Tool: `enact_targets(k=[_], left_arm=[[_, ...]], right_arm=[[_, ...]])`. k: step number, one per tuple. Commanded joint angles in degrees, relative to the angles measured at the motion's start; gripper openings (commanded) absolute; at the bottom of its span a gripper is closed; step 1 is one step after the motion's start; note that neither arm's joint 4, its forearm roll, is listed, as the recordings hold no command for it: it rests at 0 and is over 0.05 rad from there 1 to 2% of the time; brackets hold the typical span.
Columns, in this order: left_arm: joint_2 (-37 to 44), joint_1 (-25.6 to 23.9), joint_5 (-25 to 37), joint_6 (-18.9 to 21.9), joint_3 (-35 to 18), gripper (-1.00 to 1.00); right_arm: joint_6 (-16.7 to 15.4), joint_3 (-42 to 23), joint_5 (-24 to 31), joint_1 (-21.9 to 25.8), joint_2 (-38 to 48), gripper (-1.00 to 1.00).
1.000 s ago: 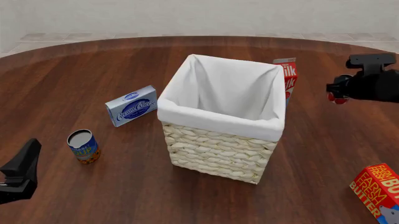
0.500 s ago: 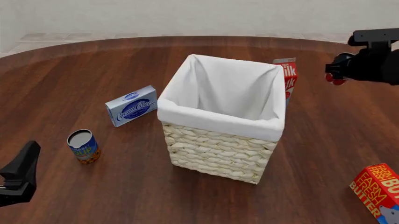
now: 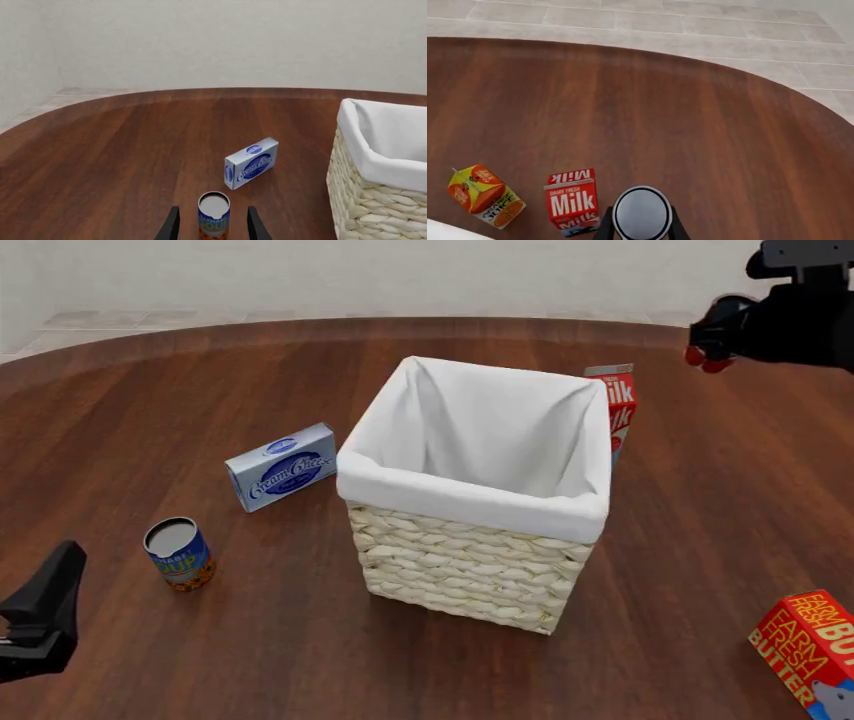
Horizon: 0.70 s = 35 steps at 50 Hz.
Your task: Pick up the alphabet soup and the tomato sauce, and put them in the basket.
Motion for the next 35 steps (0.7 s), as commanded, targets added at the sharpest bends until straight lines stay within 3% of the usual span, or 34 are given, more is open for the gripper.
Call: enact_targets(k=[1,20,35], left_arm=[[0.86,0.01,-0.96,-0.11,0.0,1.0],[4.5,0.09,-4.8,-0.48,0.0,1.0],[-0.84,0.14,0.33,-0.45,0.0,1.0]], right_arm=[[1.44,-1.86,2.59,2.91,-4.12,-1.0],[2.11,-3.64,5.6,7.53,-8.65,-1.0],[2.53,-4.76,7.05,11.83,-10.5,-1.0]])
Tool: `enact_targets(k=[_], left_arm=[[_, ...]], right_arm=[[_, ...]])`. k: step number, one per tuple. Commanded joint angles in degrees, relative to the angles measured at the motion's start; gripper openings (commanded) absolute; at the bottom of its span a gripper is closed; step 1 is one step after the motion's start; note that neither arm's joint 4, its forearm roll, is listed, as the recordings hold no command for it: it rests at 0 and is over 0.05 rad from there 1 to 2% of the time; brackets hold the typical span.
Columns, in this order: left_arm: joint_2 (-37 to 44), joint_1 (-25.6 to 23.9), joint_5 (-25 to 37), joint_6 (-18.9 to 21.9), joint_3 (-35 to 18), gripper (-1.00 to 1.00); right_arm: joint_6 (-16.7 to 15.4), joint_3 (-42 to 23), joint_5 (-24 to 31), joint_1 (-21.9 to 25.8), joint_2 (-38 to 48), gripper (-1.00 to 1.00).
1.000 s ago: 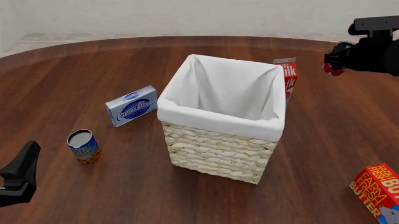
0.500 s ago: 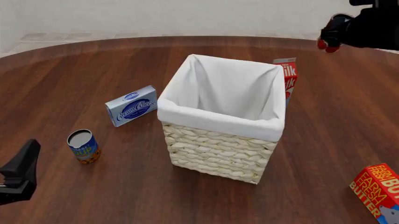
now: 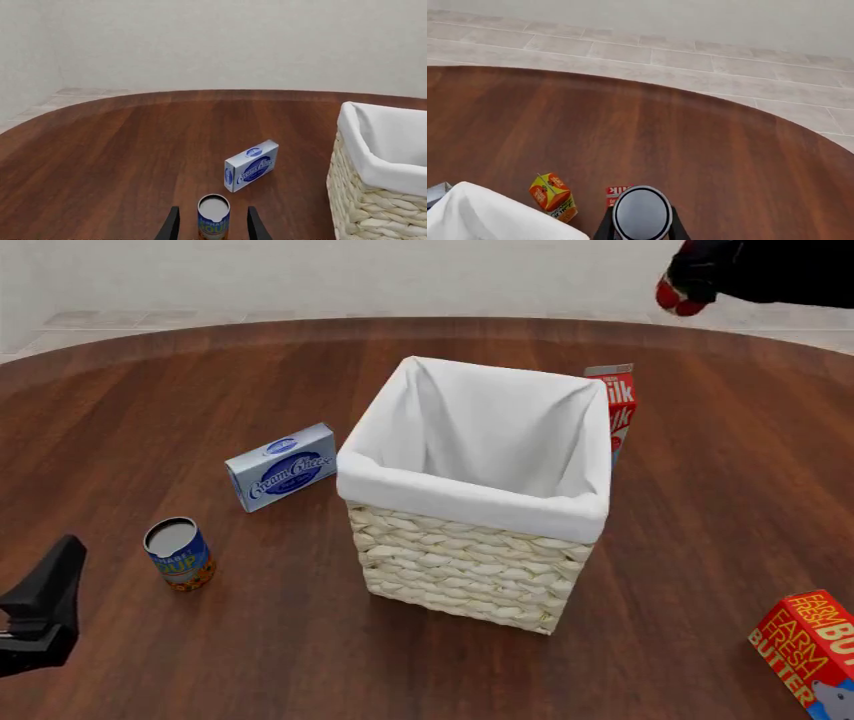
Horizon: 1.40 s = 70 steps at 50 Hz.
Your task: Pick up the alphabet soup and the tomato sauce, and put them in the basket.
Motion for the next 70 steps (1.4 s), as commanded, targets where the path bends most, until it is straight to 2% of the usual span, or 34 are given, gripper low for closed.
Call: enact_targets(k=[1,6,18,25,44,49,51,61,66,70], left_arm=[[-3.39,0.01,3.23,-0.02,0.0,1.0],[-3.92,-0.01,3.81,0.08,0.0,1.0],[-0.19,0.06,0.14,0.19,0.0,1.0],[1.0,0.02,-1.02,0.28,0.0,1.0],[-4.87,0.06,4.73,0.28,0.0,1.0],[-2.92,0.06,2.81,0.2,0.0,1.0],[-2.1,0.05,1.99,0.21,0.0,1.0],[0.86,0.07,-0.92,0.11,0.0,1.0],[1.11,0.13,-1.25,0.07,0.0,1.0],[-1.07,0.13,0.91,0.04,0.0,1.0]], right_arm=[[1.5,-0.94,1.19,3.68,-2.14,-1.0],[1.79,-1.19,1.48,5.14,-3.05,-1.0],[2.08,-0.98,1.8,8.38,-4.64,-1.0],[2.43,0.15,2.27,12.36,-6.55,-1.0],[2.45,1.41,3.56,17.65,-9.29,-1.0],[2.22,1.86,4.14,19.3,-9.78,-1.0],[3.48,1.9,4.38,20.15,-10.33,-1.0],[2.55,3.35,5.6,24.28,-12.27,-1.0],[2.54,3.88,5.6,24.85,-12.55,-1.0],[2.64,4.01,6.08,25.8,-12.63,-1.0]])
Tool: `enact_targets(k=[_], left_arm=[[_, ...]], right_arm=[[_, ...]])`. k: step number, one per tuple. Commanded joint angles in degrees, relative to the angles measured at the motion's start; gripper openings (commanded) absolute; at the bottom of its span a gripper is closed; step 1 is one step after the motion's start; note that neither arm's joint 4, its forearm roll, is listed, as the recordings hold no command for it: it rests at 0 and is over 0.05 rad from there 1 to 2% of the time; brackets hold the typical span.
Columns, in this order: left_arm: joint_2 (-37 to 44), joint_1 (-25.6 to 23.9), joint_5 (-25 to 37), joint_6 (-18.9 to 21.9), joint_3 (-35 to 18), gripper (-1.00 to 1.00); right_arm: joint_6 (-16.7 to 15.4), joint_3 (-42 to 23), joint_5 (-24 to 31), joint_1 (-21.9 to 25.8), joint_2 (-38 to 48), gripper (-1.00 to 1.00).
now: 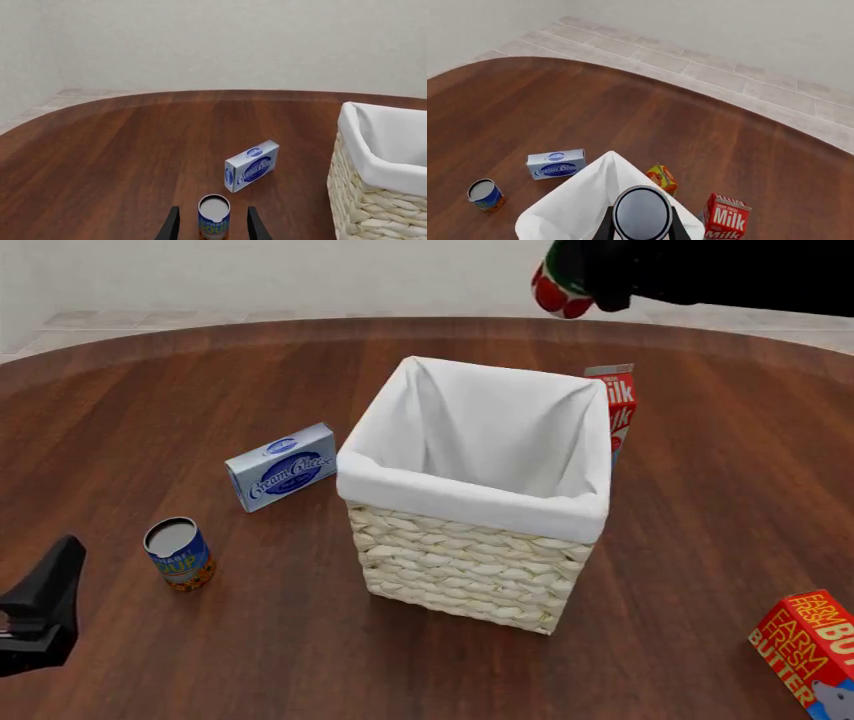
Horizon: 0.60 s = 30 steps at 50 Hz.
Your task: Pick up the alphabet soup and the tomato sauce, and put them in the basket.
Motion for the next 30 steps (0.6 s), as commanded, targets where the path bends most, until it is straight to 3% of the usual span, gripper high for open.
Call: enact_targets(k=[1,12,30], left_arm=[[-1.58,0.03,1.52,-0.08,0.0,1.0],[-6.38,0.06,6.27,-0.16,0.0,1.0],[-4.66,0.06,4.53,-0.2,0.0,1.0]], right_arm=[[1.05,0.78,1.04,3.15,-1.26,-1.0],[0.16,1.25,2.74,5.45,-0.99,-1.0],[-1.18,1.35,4.75,7.81,0.21,-1.0]])
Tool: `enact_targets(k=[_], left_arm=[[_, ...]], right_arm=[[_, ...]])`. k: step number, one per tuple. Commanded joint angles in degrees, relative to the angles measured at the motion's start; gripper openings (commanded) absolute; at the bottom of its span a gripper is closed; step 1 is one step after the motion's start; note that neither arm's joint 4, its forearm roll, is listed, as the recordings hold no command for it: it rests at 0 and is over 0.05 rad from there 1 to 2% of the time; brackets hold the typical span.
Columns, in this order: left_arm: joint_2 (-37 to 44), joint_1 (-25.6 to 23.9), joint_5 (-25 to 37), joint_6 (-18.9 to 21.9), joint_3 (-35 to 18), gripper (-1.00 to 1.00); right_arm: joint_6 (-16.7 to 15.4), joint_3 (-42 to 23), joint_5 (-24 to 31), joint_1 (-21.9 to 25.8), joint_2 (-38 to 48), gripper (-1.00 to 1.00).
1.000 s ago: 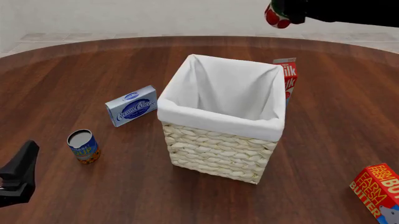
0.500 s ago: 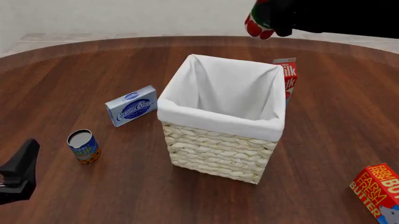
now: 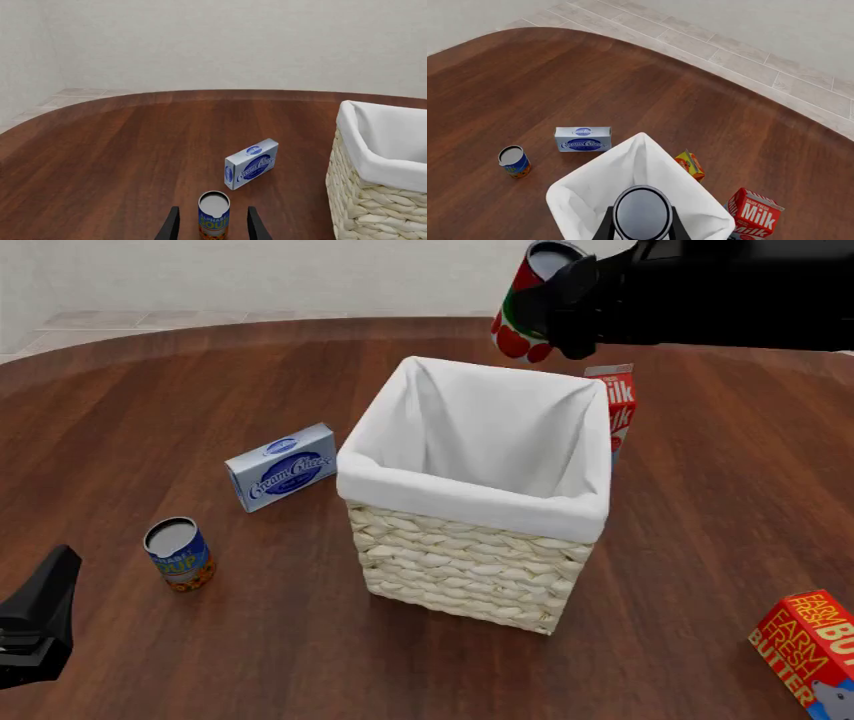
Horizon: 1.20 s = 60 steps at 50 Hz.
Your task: Pick up the alphabet soup and the tomato sauce, and put them in the basket.
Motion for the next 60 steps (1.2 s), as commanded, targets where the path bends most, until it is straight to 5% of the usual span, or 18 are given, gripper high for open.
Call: enact_targets(k=[1,60], left_arm=[[0.8,0.01,-0.79,-0.02,0.0,1.0],[6.39,0.33,-6.66,-0.28,-0.01,1.0]], right_arm=[[-0.27,-0.17,1.56,1.72,1.2,-1.0],[-3.51,-0.53,5.13,1.04,11.06,-1.0]])
